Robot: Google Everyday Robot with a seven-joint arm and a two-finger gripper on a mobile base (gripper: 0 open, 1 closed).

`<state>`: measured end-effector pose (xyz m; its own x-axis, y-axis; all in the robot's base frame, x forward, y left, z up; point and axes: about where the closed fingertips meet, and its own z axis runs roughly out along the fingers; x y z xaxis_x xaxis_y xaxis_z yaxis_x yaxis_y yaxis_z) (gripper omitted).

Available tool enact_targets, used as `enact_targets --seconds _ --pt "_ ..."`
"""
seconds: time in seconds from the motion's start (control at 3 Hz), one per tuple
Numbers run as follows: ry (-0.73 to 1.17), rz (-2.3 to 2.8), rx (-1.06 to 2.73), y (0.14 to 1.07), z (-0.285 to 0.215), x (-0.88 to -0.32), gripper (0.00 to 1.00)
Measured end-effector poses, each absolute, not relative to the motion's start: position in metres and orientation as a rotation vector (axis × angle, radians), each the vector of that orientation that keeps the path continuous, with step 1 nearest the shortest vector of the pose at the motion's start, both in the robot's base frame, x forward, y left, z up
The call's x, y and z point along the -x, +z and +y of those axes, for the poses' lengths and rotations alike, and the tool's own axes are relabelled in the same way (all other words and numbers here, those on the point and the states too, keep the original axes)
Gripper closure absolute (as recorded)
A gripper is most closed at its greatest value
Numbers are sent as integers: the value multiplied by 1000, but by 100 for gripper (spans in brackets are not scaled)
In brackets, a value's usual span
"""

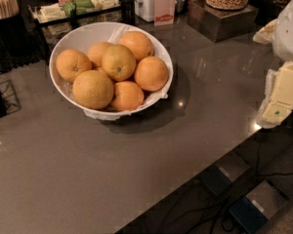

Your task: Pick orange from white bowl

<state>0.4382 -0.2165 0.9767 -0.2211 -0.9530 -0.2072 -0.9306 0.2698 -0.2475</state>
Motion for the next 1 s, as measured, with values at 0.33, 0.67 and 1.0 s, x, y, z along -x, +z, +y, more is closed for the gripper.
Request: enact_targets --seconds 0.33,0.67,1.0 --pt "-100 2230 1724 977 -217 -438 0" --pt "-83 2195 1729 972 -192 -445 0" --pt "-24 2110 1801 954 -127 -467 0"
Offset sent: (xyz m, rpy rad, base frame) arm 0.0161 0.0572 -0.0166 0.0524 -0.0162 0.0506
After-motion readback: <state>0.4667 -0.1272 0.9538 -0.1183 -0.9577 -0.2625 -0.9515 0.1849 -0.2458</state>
